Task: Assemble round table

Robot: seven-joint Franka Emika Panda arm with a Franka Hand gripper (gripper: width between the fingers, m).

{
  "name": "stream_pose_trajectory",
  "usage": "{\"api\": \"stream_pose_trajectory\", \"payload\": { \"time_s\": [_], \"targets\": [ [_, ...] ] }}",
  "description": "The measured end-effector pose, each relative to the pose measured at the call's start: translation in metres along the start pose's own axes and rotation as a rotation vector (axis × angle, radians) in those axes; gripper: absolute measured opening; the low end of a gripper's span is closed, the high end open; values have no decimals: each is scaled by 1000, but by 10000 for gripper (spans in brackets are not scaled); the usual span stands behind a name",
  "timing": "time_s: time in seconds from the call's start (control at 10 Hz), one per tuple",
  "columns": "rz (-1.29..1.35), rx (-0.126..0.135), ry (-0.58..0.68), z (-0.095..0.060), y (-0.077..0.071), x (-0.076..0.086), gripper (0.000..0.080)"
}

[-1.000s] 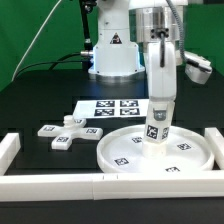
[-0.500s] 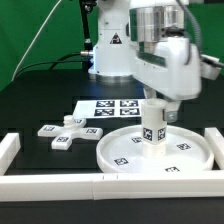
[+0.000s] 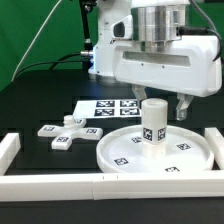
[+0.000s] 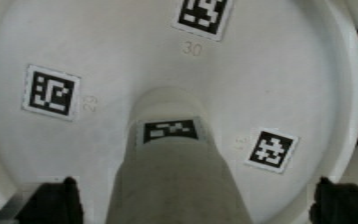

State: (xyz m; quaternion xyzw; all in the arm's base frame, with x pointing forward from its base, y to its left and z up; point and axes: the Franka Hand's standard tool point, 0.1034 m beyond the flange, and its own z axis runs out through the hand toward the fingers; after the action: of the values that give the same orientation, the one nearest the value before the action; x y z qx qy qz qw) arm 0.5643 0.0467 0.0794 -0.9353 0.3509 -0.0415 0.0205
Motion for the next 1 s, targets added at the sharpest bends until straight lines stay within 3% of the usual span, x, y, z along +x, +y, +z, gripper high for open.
{"api": "stream_pose_trajectory", "payload": {
  "time_s": [0.3, 0.6, 0.7, 0.8, 0.9, 1.0],
  "targets": [
    [-426, -25, 5, 5, 4, 1, 649],
    [-568, -27, 17, 6, 12, 8, 649],
    [-523, -26, 17, 6, 12, 8, 524],
    [-516, -26, 17, 6, 12, 8, 524],
    [-460, -25, 17, 6, 12, 8, 404],
    [-371, -24, 18, 7, 12, 8, 404]
  ]
}}
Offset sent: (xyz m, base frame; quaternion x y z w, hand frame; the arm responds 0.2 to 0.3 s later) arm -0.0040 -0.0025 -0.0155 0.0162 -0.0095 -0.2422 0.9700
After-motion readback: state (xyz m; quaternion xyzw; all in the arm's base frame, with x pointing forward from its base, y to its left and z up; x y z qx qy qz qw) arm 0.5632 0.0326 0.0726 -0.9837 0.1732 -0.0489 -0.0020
